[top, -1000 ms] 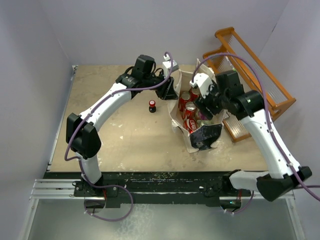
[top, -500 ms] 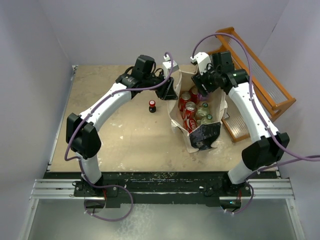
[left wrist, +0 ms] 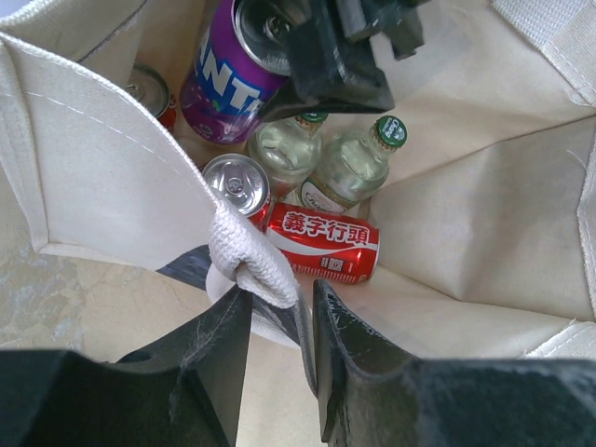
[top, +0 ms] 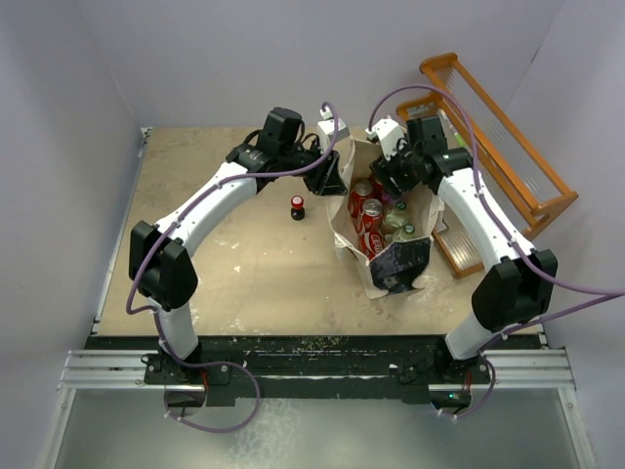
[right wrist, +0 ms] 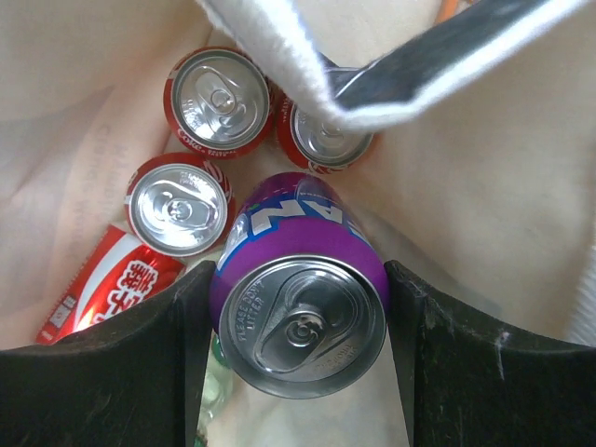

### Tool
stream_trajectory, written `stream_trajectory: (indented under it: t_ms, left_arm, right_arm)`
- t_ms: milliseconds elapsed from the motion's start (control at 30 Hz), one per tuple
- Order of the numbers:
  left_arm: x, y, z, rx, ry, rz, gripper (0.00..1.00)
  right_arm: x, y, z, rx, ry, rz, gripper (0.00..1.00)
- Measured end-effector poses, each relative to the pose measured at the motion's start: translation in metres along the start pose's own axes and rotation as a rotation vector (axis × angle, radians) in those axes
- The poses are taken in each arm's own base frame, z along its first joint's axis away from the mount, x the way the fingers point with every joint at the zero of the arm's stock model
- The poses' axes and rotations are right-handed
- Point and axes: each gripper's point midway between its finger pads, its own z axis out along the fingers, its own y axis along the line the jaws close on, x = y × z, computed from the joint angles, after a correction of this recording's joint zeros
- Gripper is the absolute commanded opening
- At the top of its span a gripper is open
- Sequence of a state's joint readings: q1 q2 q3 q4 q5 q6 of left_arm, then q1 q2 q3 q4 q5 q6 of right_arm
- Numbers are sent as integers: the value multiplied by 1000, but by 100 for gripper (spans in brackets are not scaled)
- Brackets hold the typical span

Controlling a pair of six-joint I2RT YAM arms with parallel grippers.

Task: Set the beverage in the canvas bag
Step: Place the drink in the canvas bag.

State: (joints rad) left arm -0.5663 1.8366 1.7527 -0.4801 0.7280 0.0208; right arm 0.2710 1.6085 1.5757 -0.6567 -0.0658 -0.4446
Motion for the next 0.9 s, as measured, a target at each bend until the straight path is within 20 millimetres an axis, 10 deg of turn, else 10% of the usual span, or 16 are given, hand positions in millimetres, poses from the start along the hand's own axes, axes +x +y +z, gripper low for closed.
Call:
stream_trajectory:
  t_ms: [900]
  left_arm:
    - [7,5,4,-1,16,-18,33]
  right_arm:
    - [23,7,35,-22,13,-73,18]
